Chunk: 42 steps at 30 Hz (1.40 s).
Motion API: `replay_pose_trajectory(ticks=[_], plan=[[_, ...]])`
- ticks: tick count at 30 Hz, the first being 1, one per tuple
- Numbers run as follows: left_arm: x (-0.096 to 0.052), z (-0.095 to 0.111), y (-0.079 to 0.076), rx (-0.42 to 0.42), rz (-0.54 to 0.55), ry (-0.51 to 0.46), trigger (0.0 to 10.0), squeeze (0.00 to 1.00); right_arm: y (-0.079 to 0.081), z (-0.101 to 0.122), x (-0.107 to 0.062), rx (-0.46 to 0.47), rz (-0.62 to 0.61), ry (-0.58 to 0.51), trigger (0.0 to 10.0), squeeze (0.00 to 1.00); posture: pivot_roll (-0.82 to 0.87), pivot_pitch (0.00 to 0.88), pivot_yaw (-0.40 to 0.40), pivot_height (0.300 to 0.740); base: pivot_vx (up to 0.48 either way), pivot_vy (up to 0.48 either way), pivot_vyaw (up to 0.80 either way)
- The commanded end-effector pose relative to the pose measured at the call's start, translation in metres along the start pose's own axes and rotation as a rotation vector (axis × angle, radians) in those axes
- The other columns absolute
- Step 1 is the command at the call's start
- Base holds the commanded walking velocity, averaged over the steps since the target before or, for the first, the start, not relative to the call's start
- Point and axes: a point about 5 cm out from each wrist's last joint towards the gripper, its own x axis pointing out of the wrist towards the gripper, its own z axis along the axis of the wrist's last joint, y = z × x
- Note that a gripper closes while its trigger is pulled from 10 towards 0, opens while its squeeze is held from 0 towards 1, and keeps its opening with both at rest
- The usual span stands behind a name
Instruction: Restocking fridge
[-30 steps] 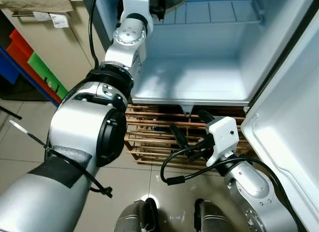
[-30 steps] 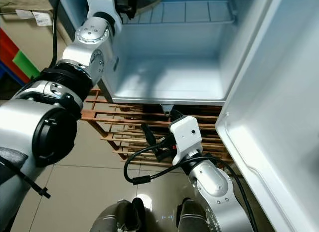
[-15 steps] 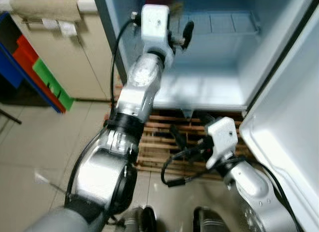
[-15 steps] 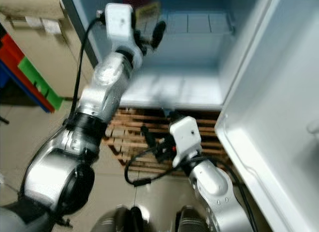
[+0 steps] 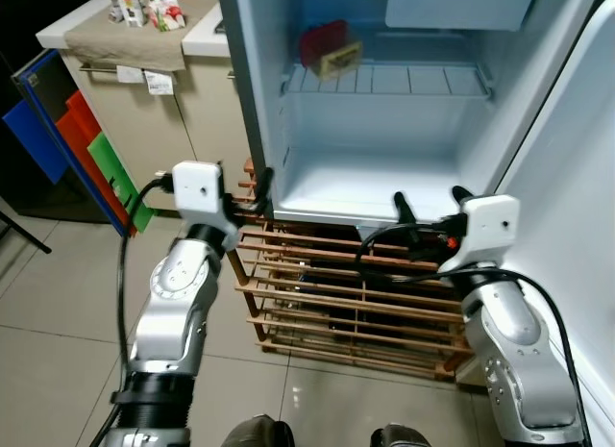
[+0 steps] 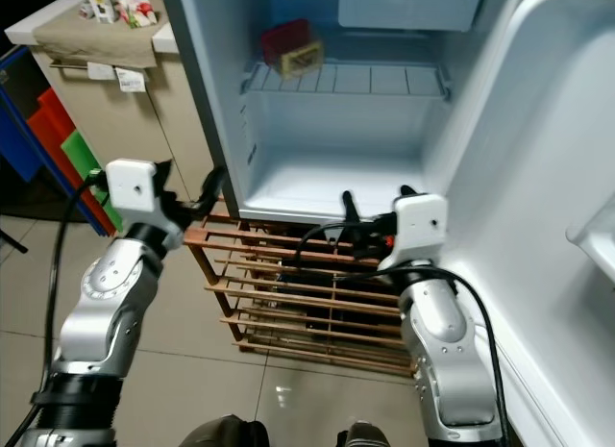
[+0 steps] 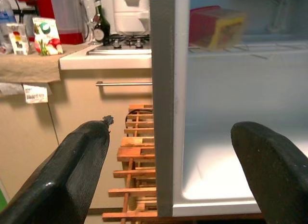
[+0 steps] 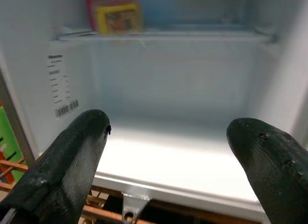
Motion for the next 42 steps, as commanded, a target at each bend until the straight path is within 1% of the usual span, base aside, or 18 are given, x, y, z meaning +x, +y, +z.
replay_pose_trajectory(ticks=[1, 4, 6, 9, 14, 19, 24, 35, 39, 42], plan=[[0.0, -0.009, -0.007, 0.006, -0.005, 0.044, 10.0, 0.0, 0.001, -0.003, 0.004, 0.026, -0.01, -0.005, 10.0, 0.0, -0.11, 0.0, 0.053, 0.74, 0.0, 0.0, 0.0], [0.003, -0.01, -0.01, 0.008, -0.006, 0.054, 10.0, 0.0, 0.004, -0.005, 0.007, 0.03, -0.001, -0.005, 10.0, 0.0, -0.11, 0.0, 0.053, 0.74, 0.0, 0.0, 0.0], [0.006, -0.008, -0.008, 0.013, 0.0, 0.053, 10.0, 0.0, 0.005, -0.007, 0.011, 0.029, 0.006, -0.005, 10.0, 0.0, -0.1, 0.0, 0.053, 0.74, 0.0, 0.296, 0.0], [0.012, -0.005, -0.003, 0.024, 0.014, 0.049, 10.0, 0.0, 0.002, -0.009, 0.014, 0.024, -0.001, -0.009, 10.0, 0.0, -0.09, 0.0, 0.053, 0.74, -0.084, 0.423, 0.0], [0.018, -0.003, -0.003, 0.047, 0.034, 0.041, 10.0, 0.0, -0.002, -0.013, 0.014, 0.016, -0.008, -0.004, 10.0, 0.0, -0.09, 0.0, 0.056, 0.74, -0.112, 0.131, 0.0], [0.02, -0.004, -0.005, 0.025, 0.028, 0.042, 10.0, 0.0, -0.004, -0.016, 0.014, 0.013, -0.021, 0.0, 10.0, 0.0, -0.1, 0.0, 0.059, 0.74, 0.0, 0.0, 0.0], [0.024, -0.005, -0.009, 0.028, 0.016, 0.047, 10.0, 0.0, -0.004, -0.02, 0.01, 0.01, -0.018, 0.008, 10.0, 0.0, -0.12, 0.0, 0.062, 0.74, -0.195, 0.0, 0.0], [0.029, -0.01, -0.016, 0.023, -0.003, 0.062, 10.0, 0.0, -0.007, -0.024, 0.005, -0.009, -0.02, 0.019, 10.0, 0.0, -0.15, 0.0, 0.073, 0.74, -0.48, 0.0, 0.0], [0.031, -0.011, -0.018, 0.024, -0.021, 0.059, 10.0, 0.0, -0.009, -0.032, 0.001, -0.023, -0.017, 0.047, 10.0, 0.0, -0.16, 0.0, 0.081, 0.74, -0.069, 0.0, 0.0], [0.032, -0.012, -0.02, 0.027, -0.029, 0.062, 10.0, 0.0, -0.01, -0.045, -0.006, -0.04, 0.001, 0.098, 10.0, 0.0, -0.17, 0.0, 0.089, 0.74, 0.0, 0.0, 0.0]])
